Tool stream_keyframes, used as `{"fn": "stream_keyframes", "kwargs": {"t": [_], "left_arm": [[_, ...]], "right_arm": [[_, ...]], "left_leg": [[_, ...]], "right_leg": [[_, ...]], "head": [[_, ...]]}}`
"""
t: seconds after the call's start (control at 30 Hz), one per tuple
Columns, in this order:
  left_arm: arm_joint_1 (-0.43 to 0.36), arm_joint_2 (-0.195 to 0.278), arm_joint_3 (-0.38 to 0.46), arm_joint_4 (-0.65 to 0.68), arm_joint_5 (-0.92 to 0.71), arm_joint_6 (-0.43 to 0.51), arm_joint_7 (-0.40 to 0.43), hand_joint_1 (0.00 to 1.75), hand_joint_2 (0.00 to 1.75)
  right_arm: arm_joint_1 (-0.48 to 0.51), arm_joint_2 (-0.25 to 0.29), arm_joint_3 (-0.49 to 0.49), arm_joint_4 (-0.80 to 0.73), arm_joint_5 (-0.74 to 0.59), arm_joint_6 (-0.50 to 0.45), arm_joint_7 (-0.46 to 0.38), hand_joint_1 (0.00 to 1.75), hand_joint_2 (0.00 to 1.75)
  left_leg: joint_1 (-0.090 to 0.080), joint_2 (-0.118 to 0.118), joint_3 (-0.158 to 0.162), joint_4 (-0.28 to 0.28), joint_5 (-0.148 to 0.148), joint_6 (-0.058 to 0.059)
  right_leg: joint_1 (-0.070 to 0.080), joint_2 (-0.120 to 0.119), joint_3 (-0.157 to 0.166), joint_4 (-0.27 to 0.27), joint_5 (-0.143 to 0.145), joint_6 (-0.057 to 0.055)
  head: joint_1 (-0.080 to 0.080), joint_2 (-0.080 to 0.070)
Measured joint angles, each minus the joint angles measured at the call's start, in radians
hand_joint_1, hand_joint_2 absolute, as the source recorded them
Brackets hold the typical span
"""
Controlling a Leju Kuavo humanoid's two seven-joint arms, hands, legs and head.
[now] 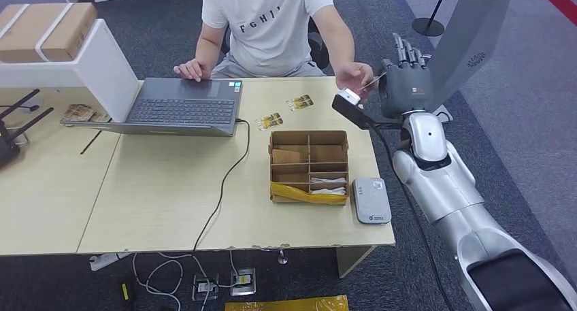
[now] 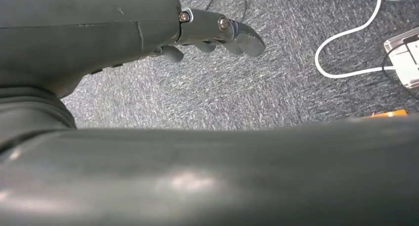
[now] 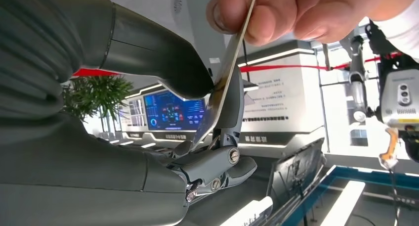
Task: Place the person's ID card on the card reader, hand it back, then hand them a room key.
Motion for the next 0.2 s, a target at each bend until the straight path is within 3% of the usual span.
{"fn": "stream_keyframes", "kwargs": {"t": [0.2], "left_arm": [[0.000,0.000,-0.009,0.000,-0.001,-0.002,0.005,0.00,0.00]], "right_arm": [[-0.001,0.009,0.000,0.079,-0.030,-0.017,-0.005,1.75,1.75]], "left_leg": [[0.000,0.000,0.000,0.000,0.000,0.000]], "right_leg": [[0.000,0.000,0.000,0.000,0.000,0.000]], "head": [[0.000,0.000]]}}
